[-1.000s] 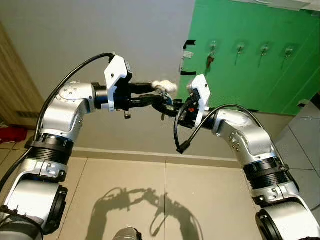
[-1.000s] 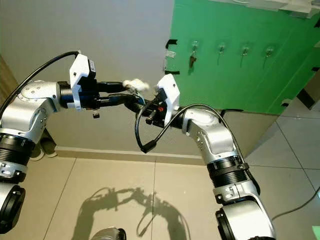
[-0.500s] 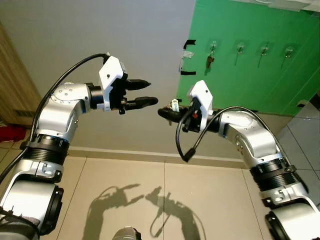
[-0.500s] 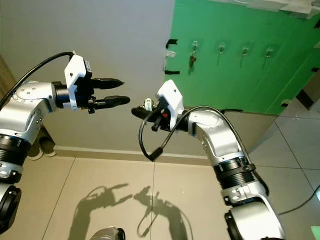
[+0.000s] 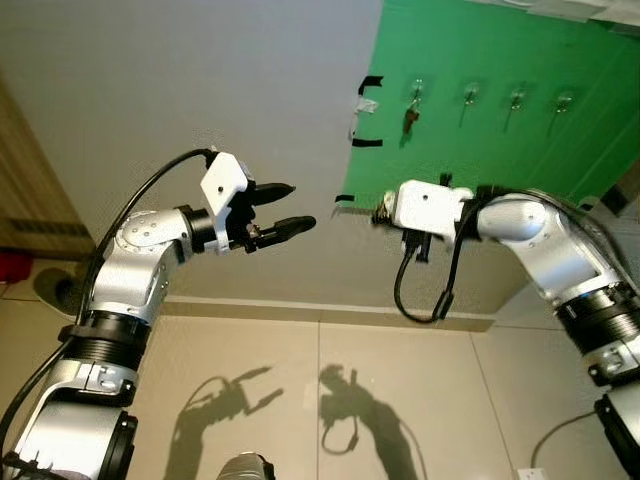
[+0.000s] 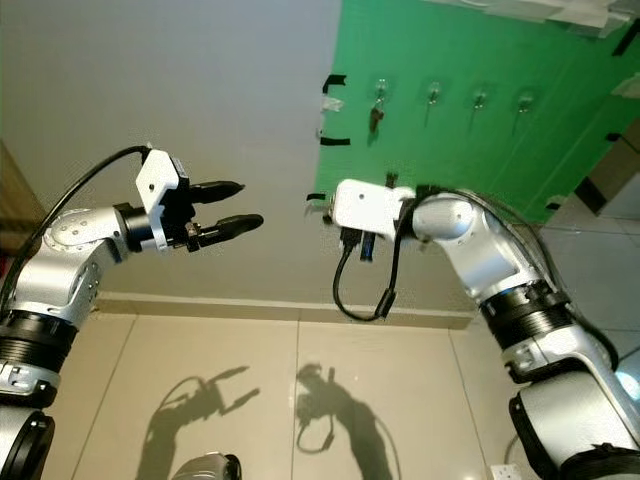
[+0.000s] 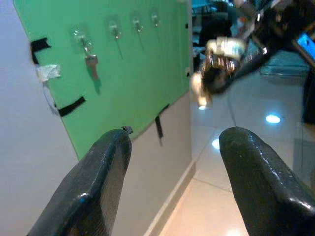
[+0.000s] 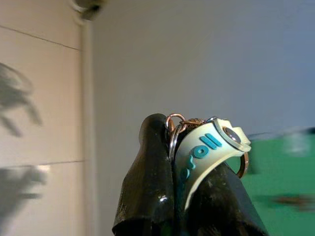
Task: Hang keys on a hook
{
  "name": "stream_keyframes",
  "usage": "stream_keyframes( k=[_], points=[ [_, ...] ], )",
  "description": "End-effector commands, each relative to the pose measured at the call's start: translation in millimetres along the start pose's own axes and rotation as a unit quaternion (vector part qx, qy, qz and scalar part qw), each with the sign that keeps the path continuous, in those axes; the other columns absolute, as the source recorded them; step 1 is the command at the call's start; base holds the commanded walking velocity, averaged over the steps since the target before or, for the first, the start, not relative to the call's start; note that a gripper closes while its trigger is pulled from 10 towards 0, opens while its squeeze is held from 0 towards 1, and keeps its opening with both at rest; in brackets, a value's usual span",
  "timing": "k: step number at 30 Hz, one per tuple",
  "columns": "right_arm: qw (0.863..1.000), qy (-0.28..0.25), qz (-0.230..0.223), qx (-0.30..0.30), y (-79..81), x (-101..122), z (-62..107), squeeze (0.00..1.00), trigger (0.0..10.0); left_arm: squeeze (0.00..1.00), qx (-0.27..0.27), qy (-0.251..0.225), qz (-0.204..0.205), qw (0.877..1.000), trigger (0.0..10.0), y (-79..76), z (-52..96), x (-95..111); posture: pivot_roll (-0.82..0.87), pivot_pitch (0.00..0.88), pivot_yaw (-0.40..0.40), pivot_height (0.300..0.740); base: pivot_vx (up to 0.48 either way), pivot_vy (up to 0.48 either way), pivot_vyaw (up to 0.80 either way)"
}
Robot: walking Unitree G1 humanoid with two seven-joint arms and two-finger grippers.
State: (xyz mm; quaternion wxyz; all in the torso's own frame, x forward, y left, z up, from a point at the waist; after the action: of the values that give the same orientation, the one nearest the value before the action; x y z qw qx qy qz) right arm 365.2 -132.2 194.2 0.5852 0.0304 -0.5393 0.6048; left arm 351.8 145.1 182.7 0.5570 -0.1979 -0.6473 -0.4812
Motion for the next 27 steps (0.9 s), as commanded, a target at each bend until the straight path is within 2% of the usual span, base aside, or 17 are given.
stream_keyframes(
  k=[1, 4, 7, 8, 12, 20, 23, 27],
  points=[
    [0.997, -0.004, 0.061, -0.036, -13.3, 4, 5.7, 0.00, 0.0, 0.00, 0.009, 0.003, -0.010, 1.000, 10.0, -2.7, 1.1, -5, 0.02, 0.000, -0.068, 0.740, 0.000, 0.000, 0.00],
    [0.990, -0.035, 0.115, -0.072, -20.5, 15, 5.6, 0.00, 0.0, 0.00, 0.024, 0.005, -0.012, 1.000, 10.0, -3.5, 0.5, -8, 0.02, 0.000, -0.064, 0.740, 0.000, 0.000, 0.00],
    [0.976, -0.063, 0.175, -0.114, -23.2, 25, 3.6, 0.00, 0.0, 0.00, 0.052, 0.003, -0.009, 0.999, 10.0, -2.0, -4.0, -10, 0.02, 0.000, -0.059, 0.740, 0.000, 0.000, 0.00],
    [0.967, -0.055, 0.217, -0.119, -20.9, 24, 1.9, 0.00, 0.0, 0.00, 0.069, -0.003, 0.010, 0.998, 10.0, -0.6, -7.4, -11, 0.02, 0.000, -0.053, 0.740, 0.000, 0.000, 0.00],
    [0.956, -0.028, 0.270, -0.110, -18.2, 16, -0.2, 0.00, 0.0, 0.00, 0.103, -0.016, 0.058, 0.993, 10.0, 3.6, -12.2, -13, 0.01, 0.000, -0.038, 0.740, 0.000, 0.000, 0.00],
    [0.956, -0.016, 0.276, -0.101, -22.1, 7, 3.8, 0.00, 0.0, 0.00, 0.084, -0.021, 0.049, 0.995, 10.0, 2.7, -12.5, -11, 0.00, 0.000, -0.016, 0.740, 0.000, 0.000, 0.00],
    [0.966, -0.020, 0.235, -0.110, -24.1, 1, 6.2, 0.00, 0.0, 0.00, 0.044, -0.030, 0.033, 0.998, 10.0, 6.1, -1.4, -5, 0.00, 0.000, -0.005, 0.740, 0.000, 0.000, 0.00],
    [0.967, -0.026, 0.230, -0.111, -21.9, -1, 5.1, 0.00, 0.0, 0.00, 0.022, -0.023, 0.004, 0.999, 10.0, 11.6, 5.9, -1, 0.00, 0.000, 0.002, 0.740, 0.000, 0.000, 0.00]
  ],
)
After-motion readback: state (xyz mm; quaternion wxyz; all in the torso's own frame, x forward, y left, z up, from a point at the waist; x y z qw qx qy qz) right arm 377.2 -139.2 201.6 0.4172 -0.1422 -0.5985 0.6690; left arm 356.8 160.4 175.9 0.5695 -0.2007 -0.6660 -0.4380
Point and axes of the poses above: a point about 5 cm out from each wrist's last joint towards the gripper, its own z axis pointing back from the gripper into the wrist, its own x axis along the axis of the wrist's last joint, y = z × x, the point moved 2 cm from there along -z, pointing out of the wrist towards the gripper, and after that the axes turned 11 degrees about -z, right-handed, at the moved point
